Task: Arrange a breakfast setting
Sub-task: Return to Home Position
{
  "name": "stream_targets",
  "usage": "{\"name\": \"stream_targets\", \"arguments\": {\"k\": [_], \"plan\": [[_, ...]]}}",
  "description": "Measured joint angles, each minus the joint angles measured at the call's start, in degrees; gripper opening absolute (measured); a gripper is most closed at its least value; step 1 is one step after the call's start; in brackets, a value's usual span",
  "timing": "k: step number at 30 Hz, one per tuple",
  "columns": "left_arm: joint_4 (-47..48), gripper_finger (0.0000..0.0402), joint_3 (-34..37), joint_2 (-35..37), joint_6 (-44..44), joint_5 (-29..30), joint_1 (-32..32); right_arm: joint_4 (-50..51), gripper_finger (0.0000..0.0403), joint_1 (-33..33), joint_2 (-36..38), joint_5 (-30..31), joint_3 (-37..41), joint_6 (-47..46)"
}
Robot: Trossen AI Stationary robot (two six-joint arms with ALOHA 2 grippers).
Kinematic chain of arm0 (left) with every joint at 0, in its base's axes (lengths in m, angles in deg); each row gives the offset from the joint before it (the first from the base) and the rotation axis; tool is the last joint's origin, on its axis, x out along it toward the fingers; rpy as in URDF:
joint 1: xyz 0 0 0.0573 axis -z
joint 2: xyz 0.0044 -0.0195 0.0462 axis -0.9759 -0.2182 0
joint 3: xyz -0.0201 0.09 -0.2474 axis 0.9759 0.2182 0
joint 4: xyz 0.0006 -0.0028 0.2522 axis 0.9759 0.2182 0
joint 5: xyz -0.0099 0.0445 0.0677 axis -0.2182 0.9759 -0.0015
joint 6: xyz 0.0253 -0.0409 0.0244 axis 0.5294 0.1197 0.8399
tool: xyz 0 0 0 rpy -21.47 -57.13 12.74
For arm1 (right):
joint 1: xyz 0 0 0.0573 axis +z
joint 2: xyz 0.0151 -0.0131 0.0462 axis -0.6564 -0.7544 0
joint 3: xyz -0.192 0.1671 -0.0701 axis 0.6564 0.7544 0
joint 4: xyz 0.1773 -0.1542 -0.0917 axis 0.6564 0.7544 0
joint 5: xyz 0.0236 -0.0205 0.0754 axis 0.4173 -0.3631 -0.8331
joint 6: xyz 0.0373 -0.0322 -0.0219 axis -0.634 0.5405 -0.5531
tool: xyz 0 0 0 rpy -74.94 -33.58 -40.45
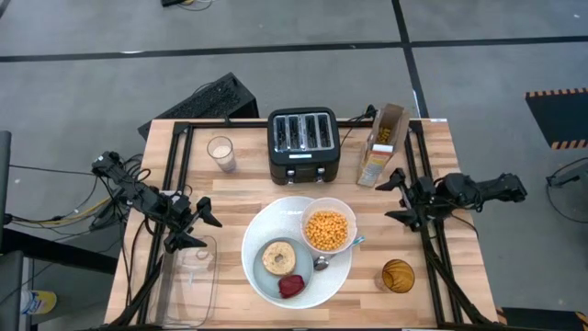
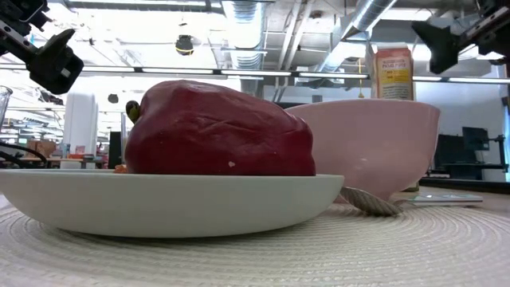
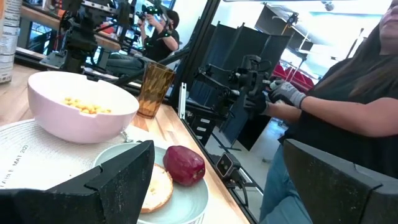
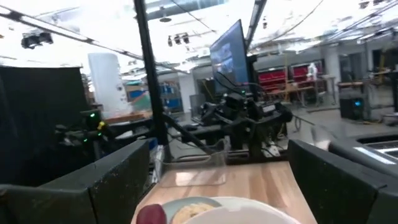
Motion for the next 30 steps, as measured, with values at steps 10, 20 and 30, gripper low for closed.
{"name": "stream_targets", "arguments": {"k": [10,20,30], "plan": [[0.0,0.034,0.0,0.0,0.0,0.0,0.0,-0.2,0.0399,0.0,0.0,8.0,3.0,-0.9],[0.0,0.034,0.0,0.0,0.0,0.0,0.0,9.5,0.0399,0.0,-0.2,14.1,3.0,-4.8],[0.0,0.034,0.0,0.0,0.0,0.0,0.0,9.7,0.0399,-0.1,-0.4,14.3,3.1,-4.6]]}}
